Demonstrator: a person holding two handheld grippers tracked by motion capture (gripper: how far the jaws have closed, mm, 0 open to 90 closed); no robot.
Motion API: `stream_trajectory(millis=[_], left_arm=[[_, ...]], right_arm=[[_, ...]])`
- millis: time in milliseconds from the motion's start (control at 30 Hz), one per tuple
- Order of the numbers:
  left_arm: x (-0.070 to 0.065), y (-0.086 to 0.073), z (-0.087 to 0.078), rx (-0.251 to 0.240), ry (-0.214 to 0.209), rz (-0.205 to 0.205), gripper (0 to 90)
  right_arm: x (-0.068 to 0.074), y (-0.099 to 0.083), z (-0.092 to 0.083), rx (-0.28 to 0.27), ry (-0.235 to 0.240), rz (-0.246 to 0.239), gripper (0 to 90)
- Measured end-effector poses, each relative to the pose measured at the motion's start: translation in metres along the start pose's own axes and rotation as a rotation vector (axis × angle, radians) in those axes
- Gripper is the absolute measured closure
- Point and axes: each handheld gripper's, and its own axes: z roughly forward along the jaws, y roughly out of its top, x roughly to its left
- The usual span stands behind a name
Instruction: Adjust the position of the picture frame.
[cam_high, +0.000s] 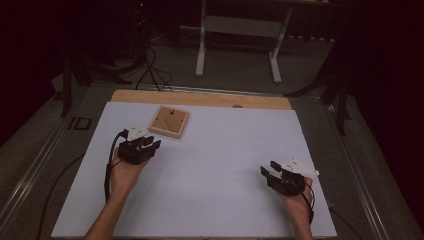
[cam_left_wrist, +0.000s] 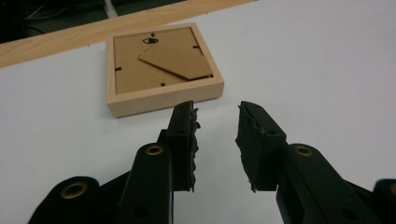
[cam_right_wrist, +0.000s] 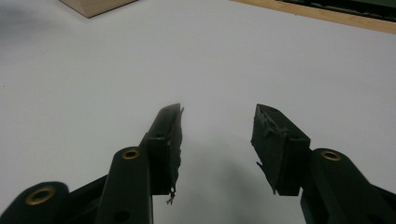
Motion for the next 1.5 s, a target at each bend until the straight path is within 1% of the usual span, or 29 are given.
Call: stream_trajectory(millis=[100,200,367,467,567,667,933,967,1033,1167,1400,1500], left_arm=[[0.002,0.003,0.004,0.002,0.003,0.002,66.7],[0.001,0.006,0.006,0.004,0.005,0.014,66.6],[0.001,0.01,0.012,0.002,0.007,0.017,65.6],[0.002,0.014,0.017,-0.008,0.006,-0.016,63.3],[0.002,0.016,0.021,-0.006,0.007,-0.025,62.9],[0.002,0.018,0.023,-0.003,0.01,-0.023,62.5],[-0.001,0.023,0.042,0.021,0.022,-0.007,61.7],[-0.001,0.023,0.042,0.021,0.022,-0.007,61.3],[-0.003,0.025,0.047,0.022,0.025,-0.011,60.6],[-0.004,0.028,0.052,0.026,0.054,-0.006,57.6],[0.0,0.032,0.059,0.037,0.069,-0.008,55.8],[0.004,0.035,0.065,0.047,0.07,-0.017,55.8]], right_arm=[[-0.001,0.0,0.0,-0.001,0.0,0.0,51.9],[-0.001,0.0,-0.001,-0.002,-0.001,0.001,51.8],[-0.001,0.0,-0.001,-0.003,-0.002,0.004,51.8],[-0.001,0.0,-0.001,-0.004,-0.002,0.003,51.7],[-0.001,0.0,-0.001,-0.004,-0.001,0.004,51.6],[-0.001,0.0,-0.001,-0.004,-0.002,0.003,51.6],[-0.001,0.0,-0.001,-0.007,-0.003,0.003,50.9],[-0.002,0.0,-0.002,-0.007,-0.004,0.004,50.8],[-0.002,0.0,-0.002,-0.009,-0.005,0.006,50.8],[-0.002,0.0,-0.002,-0.008,-0.006,0.009,50.5],[-0.002,0.0,-0.002,-0.01,-0.006,0.007,50.4],[-0.003,0.0,-0.002,-0.009,-0.006,0.008,50.3]])
